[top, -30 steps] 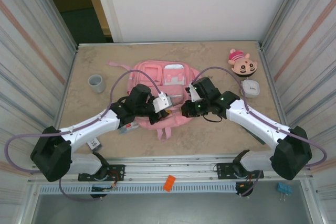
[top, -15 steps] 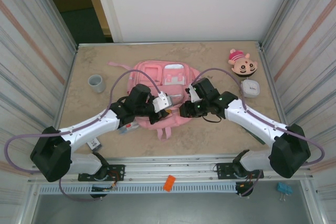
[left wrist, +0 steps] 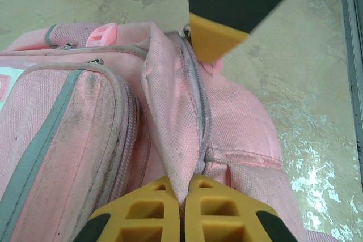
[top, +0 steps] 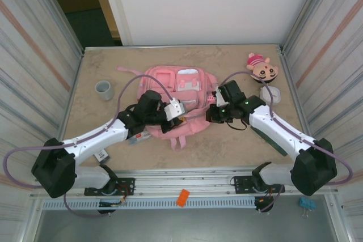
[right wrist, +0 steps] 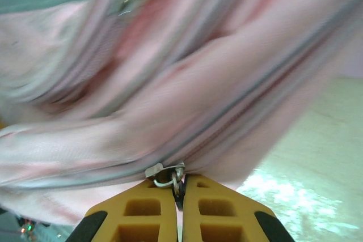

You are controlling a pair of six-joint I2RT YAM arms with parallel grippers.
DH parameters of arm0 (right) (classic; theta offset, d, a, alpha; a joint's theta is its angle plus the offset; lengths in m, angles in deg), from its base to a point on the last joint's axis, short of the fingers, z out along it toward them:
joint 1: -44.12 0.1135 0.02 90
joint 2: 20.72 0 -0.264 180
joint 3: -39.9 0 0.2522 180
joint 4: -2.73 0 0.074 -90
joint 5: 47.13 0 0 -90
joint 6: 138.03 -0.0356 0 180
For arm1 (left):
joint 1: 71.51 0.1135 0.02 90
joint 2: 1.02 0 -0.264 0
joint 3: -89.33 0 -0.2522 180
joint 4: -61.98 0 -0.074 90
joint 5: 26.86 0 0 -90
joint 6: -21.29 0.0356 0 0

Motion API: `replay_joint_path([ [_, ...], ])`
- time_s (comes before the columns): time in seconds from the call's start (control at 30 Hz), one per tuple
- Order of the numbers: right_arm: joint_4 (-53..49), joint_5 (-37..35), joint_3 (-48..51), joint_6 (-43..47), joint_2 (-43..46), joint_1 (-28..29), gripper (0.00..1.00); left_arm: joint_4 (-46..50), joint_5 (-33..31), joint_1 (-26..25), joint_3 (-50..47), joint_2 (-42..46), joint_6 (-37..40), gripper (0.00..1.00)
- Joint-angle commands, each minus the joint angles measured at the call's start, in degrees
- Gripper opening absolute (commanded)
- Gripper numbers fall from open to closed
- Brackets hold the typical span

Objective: Pack books, pencil case, and school supplies into a backpack

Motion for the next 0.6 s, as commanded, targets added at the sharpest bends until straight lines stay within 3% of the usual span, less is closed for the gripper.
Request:
replay_joint_path([
  [0.0,-3.8,-7.3,-0.2,1.0,-1.0,-2.9,0.0,0.9,2.8,0.7,-0.4,4.3,1.2,0.0],
  [0.17,-2.7,-9.1,-1.9,1.9,-4.4,-4.7,0.0,2.0,5.4,0.7,-0.5,5.7,1.6,0.0],
  [0.57,6.4,-3.1,-5.2,3.6,-17.2,-18.9,0.0,5.7,10.8,1.0,1.0,11.9,2.5,0.0],
])
